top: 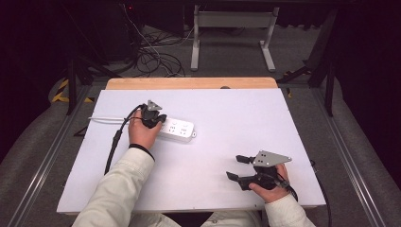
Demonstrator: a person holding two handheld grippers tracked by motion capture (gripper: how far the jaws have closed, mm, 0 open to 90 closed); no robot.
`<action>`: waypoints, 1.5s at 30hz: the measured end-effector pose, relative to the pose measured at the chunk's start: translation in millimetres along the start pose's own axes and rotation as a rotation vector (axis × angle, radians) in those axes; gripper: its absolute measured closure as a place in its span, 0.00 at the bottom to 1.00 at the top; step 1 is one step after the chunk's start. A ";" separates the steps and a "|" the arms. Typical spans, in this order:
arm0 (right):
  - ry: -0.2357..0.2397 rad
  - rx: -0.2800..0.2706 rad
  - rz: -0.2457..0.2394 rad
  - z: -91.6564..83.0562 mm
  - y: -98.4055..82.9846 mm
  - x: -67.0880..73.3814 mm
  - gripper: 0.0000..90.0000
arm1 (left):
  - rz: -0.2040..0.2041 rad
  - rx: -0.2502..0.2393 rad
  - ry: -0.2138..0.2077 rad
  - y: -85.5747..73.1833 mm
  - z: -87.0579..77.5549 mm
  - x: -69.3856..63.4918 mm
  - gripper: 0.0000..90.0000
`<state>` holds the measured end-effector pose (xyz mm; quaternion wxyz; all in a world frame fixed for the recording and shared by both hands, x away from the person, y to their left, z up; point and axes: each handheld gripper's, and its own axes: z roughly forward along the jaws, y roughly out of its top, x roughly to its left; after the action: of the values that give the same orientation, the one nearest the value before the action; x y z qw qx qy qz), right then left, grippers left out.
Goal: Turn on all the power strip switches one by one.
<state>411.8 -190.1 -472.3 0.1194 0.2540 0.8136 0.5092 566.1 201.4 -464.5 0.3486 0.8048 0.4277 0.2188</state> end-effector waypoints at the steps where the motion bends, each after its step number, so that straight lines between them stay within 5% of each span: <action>1: 0.000 0.000 0.000 0.0 0.0 0.0 0.33 | -0.006 0.001 -0.004 0.0 0.0 0.0 1.00; 9: 0.003 0.001 0.003 0.0 -0.6 -0.1 0.33 | -0.011 0.000 -0.003 -0.5 1.3 0.7 1.00; 15: 0.007 0.005 0.004 0.8 -1.2 0.3 0.33 | 0.015 0.036 0.037 3.3 1.1 -6.0 1.00; 18: 0.007 0.006 0.004 0.9 -1.8 0.4 0.33 | 0.021 0.021 0.010 4.2 -1.4 -5.3 1.00; 22: 0.004 0.001 0.009 0.3 -1.3 -0.8 0.33 | 0.099 -0.003 0.041 9.9 -9.7 -6.9 1.00; 27: 0.003 0.005 0.012 1.6 -1.8 -2.2 0.33 | 0.044 -0.069 -0.018 17.2 -25.1 2.3 1.00; 31: 0.003 0.004 0.014 1.6 -1.9 -2.5 0.33 | 0.037 -0.085 -0.029 19.3 -31.6 6.4 1.00; 45: 0.004 0.002 0.013 1.2 -1.5 -1.8 0.32 | 0.008 -0.043 0.016 6.4 -31.6 35.3 1.00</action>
<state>413.4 -190.7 -474.2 0.1142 0.2586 0.8127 0.5095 568.0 240.4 -436.9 0.3614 0.7972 0.4223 0.2355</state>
